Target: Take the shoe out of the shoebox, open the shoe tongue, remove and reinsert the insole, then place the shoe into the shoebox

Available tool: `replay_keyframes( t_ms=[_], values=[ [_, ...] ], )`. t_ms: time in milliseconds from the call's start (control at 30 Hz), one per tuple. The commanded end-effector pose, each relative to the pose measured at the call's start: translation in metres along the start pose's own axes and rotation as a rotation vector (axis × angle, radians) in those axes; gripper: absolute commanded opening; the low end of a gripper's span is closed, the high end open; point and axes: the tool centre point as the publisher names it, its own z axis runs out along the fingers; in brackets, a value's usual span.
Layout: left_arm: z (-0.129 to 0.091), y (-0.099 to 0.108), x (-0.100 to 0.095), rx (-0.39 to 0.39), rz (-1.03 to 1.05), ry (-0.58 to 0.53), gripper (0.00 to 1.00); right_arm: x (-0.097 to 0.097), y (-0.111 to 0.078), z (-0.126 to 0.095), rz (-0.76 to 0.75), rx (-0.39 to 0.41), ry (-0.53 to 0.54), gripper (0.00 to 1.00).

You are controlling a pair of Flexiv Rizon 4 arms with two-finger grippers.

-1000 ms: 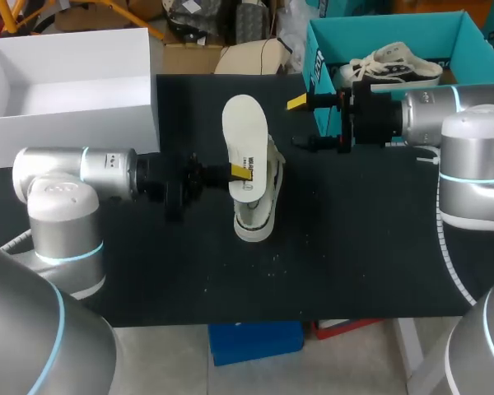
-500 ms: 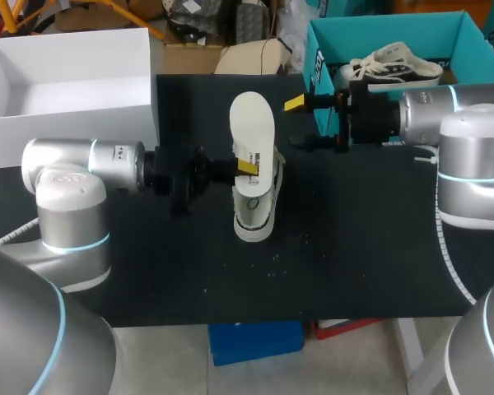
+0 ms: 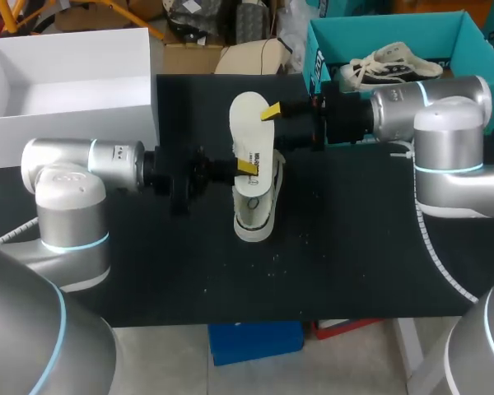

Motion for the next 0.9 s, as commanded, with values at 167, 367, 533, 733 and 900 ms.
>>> replay_keyframes(
  t_ms=[167,367,533,733,900],
  values=[
    [0.001,-0.001,0.0,-0.004,0.003,0.002,0.0,-0.009,0.0,0.02,0.013,0.015,0.008,0.53],
    [0.001,-0.001,0.0,-0.004,0.003,0.002,0.0,-0.015,-0.005,0.022,0.029,0.008,0.007,0.42],
    [0.001,-0.001,0.0,-0.004,0.003,0.002,0.0,-0.019,-0.004,0.021,0.038,0.0,-0.015,0.02],
    [0.001,-0.001,0.0,-0.004,0.003,0.002,0.0,-0.019,-0.004,0.021,0.038,0.0,-0.015,0.0],
    [-0.012,0.001,-0.005,-0.038,0.038,0.216,1.0,-0.019,-0.004,0.021,0.038,0.0,-0.015,0.0]
  ],
)
